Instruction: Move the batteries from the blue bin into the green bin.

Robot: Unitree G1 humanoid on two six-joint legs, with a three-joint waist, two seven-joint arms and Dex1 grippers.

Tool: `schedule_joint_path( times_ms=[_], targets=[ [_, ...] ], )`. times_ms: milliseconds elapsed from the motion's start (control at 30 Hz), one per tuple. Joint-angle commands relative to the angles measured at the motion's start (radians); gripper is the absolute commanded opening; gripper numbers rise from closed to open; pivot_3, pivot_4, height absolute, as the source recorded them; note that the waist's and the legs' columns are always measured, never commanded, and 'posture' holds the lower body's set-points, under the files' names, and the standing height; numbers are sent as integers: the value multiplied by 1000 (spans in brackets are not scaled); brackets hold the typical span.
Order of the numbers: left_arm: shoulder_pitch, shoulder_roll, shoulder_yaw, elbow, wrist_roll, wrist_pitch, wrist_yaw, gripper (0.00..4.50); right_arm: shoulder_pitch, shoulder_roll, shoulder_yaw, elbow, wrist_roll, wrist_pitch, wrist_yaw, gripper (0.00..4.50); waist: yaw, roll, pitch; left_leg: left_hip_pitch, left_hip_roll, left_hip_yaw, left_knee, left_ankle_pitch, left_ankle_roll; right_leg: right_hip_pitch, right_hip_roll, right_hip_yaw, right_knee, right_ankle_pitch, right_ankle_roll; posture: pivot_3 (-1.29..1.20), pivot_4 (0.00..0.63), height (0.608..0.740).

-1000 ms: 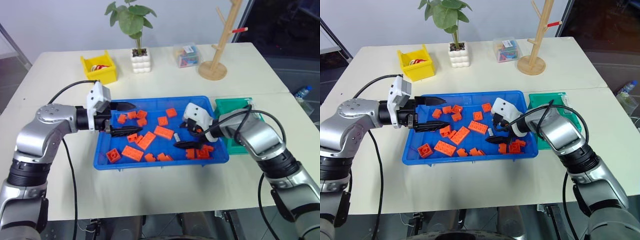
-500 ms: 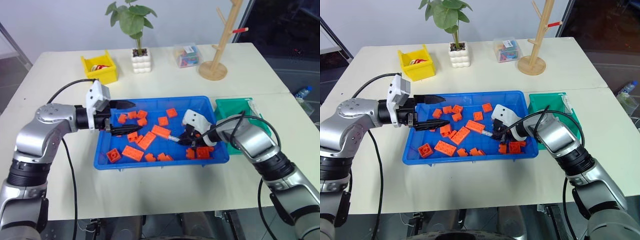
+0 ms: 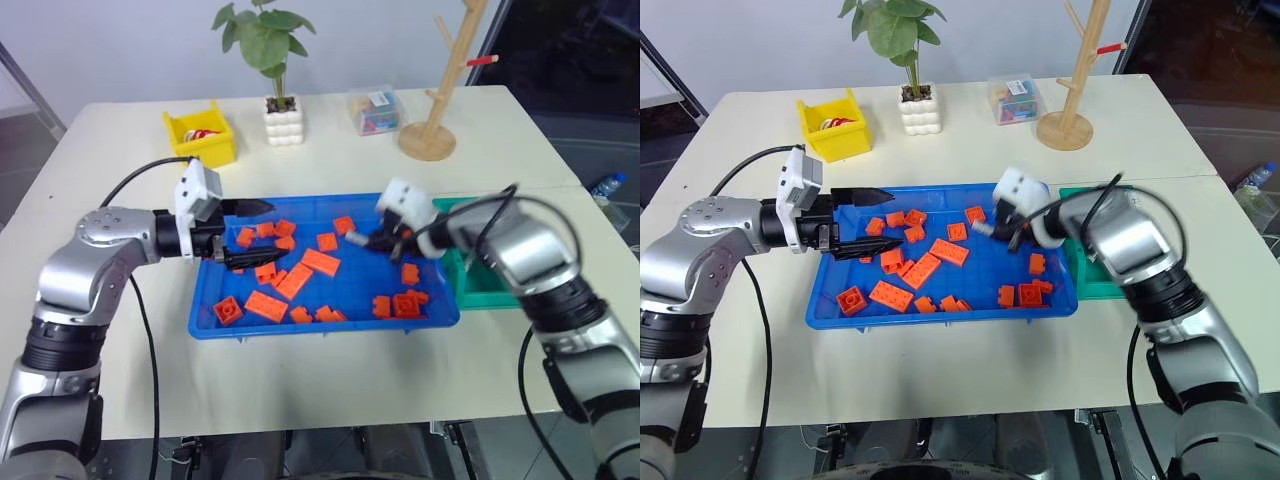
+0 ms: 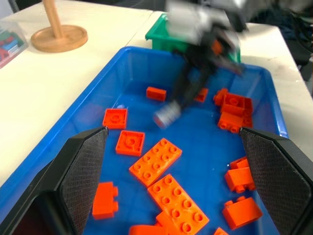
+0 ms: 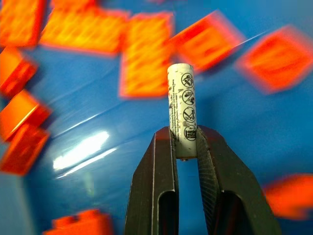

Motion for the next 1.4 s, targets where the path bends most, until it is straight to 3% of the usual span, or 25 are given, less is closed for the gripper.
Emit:
schedule_joint_path(
  times_ms=[33,300,500,633,933,1133,1400],
  targets=[
    [-66,-27,-3,14,-5,-28,-16,4500,-40,-67,-112,-32,17,35,-10,35,6,0,0,0,0,0,0,0,0,0,0,0,0,0,0,0,150,740],
    [-205,-158,-77,142,31,-78,-58,4500,101,-287,-278,-155,38,133,-19,35,27,0,0,-2,-1,0,1,0,0,0,-1,0,-1,0,0,0,150,740],
    [-260,-210,-106,247,75,-137,-93,4500,269,-370,-376,-237,49,177,-56,35,20,0,0,-1,0,1,1,0,0,0,-1,0,-1,0,0,0,150,740],
    [-274,-230,-108,286,91,-159,-104,4500,351,-370,-422,-258,64,186,-87,35,19,0,0,-1,0,2,1,0,0,0,-1,1,-1,0,0,0,150,740],
    [-258,-218,-85,282,101,-149,-96,4500,410,-343,-435,-244,86,158,-131,4442,22,0,0,-1,0,2,1,0,0,0,-1,1,-1,0,0,0,150,740],
    [-236,-202,-40,256,79,-119,-43,4500,304,-288,-436,-168,92,117,-180,4442,20,0,0,0,0,2,1,0,0,0,-1,1,-1,0,1,0,150,740],
    [-187,-136,167,176,-11,6,135,4500,144,-147,-554,-13,127,-5,-281,4442,22,0,0,0,0,2,0,0,0,0,-1,1,-1,0,1,0,150,740]
  ],
)
